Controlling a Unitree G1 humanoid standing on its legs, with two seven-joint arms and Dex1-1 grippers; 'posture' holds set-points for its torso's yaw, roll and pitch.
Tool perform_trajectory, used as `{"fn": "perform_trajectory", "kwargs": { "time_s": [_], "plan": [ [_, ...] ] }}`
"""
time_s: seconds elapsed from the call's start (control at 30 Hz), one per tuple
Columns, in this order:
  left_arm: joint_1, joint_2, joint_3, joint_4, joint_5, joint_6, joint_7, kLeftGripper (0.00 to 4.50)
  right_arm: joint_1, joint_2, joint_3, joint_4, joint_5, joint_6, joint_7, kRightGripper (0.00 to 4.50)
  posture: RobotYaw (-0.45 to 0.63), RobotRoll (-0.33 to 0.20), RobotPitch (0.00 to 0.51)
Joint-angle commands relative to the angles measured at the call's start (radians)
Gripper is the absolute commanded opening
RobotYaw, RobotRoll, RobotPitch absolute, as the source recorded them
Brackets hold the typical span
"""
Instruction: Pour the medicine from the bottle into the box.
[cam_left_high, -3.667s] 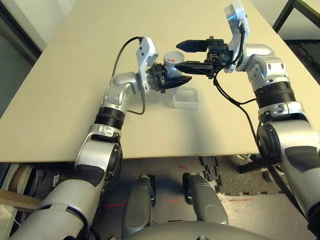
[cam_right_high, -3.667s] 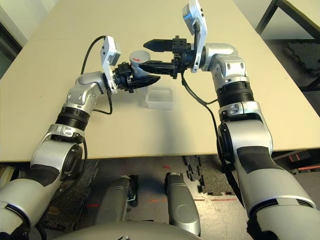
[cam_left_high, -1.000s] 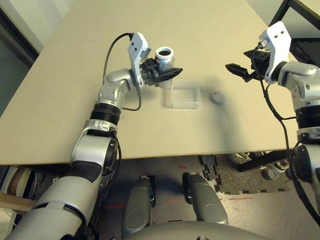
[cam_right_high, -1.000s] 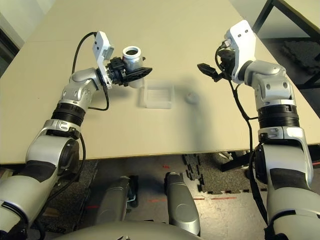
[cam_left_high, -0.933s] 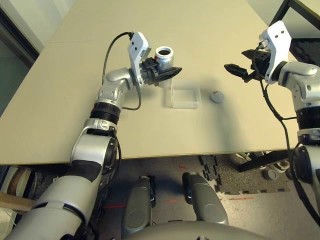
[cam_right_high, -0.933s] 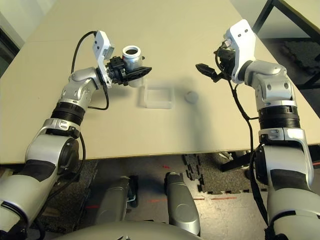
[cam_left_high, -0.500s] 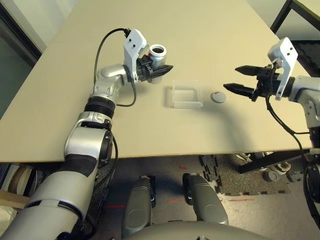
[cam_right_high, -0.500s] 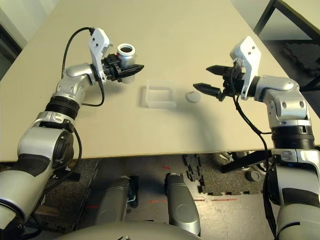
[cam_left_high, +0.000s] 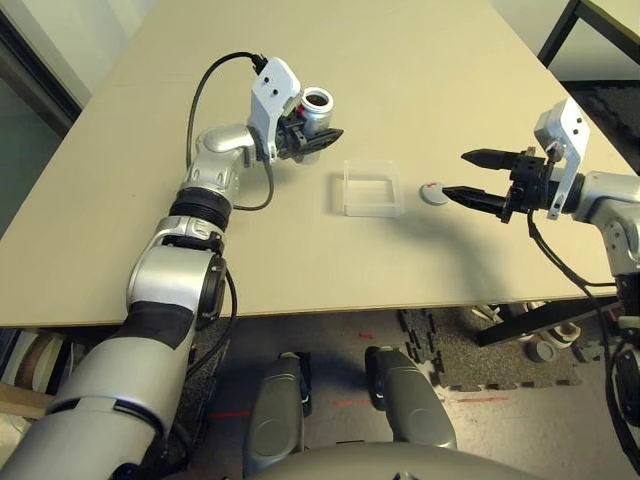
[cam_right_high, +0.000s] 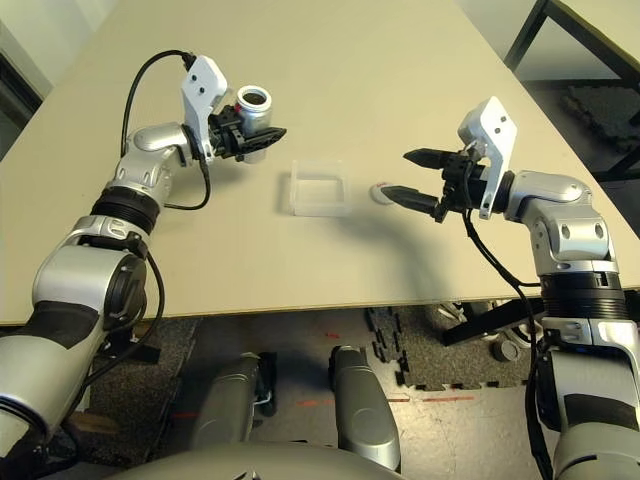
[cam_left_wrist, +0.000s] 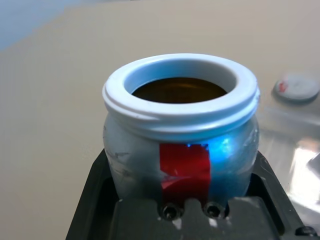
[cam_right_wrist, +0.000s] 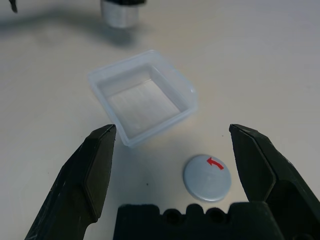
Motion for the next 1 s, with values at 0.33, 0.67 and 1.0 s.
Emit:
{"fn": "perform_trajectory", "kwargs": {
  "time_s": [0.33, 0.67, 1.0],
  "plan": [
    [-0.178, 0.014, -0.490, 0.137, 0.642, -0.231, 0.633, 2.57, -0.008, 0.016, 0.013, -0.014, -0.001, 0.011, -0.022, 4.50, -0.15, 0.000, 0.141],
    [-0.329, -0.050, -0.840, 0.201, 1.026, -0.310, 0.967, 2.57, -0.009, 0.027, 0.012, -0.007, 0.002, 0.027, -0.043, 4.50, -0.14, 0.000, 0.140],
    [-0.439, -0.123, -1.011, 0.252, 1.209, -0.271, 1.067, 2.57, 0.010, 0.040, 0.020, -0.030, 0.004, 0.043, -0.046, 4.50, -0.14, 0.000, 0.145]
  ]
}}
